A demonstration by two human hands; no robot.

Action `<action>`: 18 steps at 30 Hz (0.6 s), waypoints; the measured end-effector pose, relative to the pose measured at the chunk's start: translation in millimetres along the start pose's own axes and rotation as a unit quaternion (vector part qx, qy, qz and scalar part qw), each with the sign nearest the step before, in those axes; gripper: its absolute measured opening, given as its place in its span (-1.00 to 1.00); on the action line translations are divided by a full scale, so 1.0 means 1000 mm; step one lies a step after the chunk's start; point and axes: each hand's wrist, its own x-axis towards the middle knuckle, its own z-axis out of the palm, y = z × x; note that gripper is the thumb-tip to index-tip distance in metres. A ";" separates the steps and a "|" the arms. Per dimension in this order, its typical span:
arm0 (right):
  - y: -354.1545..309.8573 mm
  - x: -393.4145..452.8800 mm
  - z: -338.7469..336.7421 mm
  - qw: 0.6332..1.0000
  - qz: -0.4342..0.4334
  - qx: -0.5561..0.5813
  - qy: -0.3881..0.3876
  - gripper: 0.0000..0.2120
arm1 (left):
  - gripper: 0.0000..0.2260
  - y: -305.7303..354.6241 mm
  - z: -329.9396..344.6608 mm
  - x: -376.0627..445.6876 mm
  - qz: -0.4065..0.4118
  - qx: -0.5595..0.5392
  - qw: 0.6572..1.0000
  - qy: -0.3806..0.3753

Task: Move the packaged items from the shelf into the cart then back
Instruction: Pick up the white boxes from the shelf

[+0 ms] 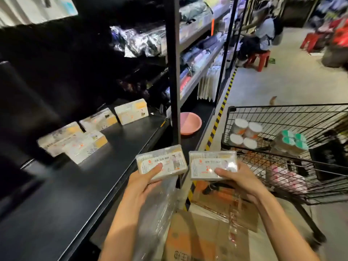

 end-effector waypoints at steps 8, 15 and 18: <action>-0.021 0.021 -0.170 0.995 0.006 0.031 0.096 -0.34 | -0.65 -0.033 0.175 0.042 -0.038 0.032 0.996 -0.068; -0.023 0.055 -0.253 0.981 0.018 0.082 0.177 -0.44 | -0.75 -0.042 0.271 0.091 -0.046 0.084 0.990 -0.105; -0.024 0.082 -0.279 0.976 0.021 0.076 0.203 -0.58 | -0.75 -0.043 0.306 0.123 -0.054 0.101 0.987 -0.114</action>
